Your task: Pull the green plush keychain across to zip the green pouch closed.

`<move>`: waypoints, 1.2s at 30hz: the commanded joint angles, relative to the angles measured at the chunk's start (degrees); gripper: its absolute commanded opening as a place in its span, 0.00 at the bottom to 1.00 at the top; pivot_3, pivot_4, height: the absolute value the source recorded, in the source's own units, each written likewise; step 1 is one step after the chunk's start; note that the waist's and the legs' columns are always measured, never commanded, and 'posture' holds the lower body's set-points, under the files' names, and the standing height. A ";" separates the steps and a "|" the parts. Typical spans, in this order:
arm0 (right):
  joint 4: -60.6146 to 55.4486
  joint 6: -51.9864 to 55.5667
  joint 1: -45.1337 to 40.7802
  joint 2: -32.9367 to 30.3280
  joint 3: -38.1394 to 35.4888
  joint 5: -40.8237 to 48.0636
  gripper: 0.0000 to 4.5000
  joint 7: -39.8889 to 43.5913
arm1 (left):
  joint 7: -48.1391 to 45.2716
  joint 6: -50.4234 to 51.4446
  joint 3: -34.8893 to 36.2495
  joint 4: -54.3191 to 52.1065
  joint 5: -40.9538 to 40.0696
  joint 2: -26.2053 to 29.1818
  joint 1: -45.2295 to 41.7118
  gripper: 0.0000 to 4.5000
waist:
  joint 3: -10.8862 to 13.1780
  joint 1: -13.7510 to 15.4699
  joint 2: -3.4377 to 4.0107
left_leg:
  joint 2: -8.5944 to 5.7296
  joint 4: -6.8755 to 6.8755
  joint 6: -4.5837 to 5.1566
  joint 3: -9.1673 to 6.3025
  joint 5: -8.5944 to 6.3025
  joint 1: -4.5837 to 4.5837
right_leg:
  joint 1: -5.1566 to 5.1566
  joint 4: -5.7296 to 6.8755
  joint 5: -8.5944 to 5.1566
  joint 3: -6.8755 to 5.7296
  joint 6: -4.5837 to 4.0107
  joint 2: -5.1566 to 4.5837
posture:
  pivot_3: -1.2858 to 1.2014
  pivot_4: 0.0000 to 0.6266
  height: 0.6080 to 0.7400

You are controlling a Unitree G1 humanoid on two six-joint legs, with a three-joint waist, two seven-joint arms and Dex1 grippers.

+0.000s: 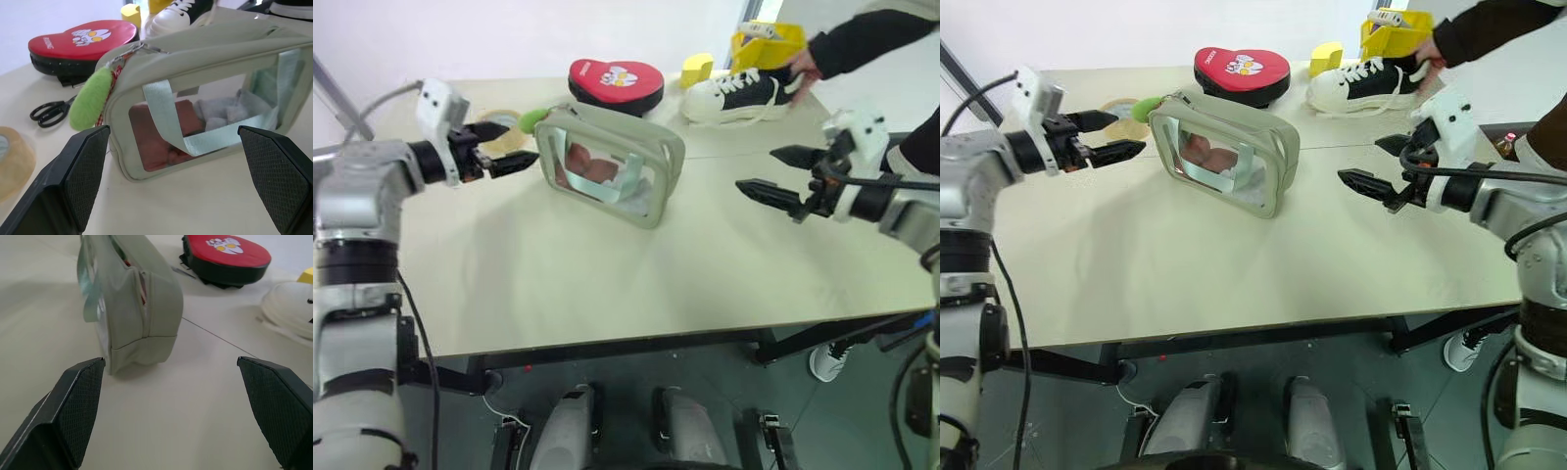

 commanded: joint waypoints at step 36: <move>49.71 -32.69 -36.64 26.89 32.69 -27.33 0.58 12.76 | 8.70 18.18 9.28 -36.56 -16.76 4.25 16.15 1.00 | 0.02 -0.24 0.03 | -0.07 0.22 -0.17 0.03 0.27 -0.61 | -0.90 0.95 0.17 -0.13 0.21 0.06 | 0.52 0.24 1.00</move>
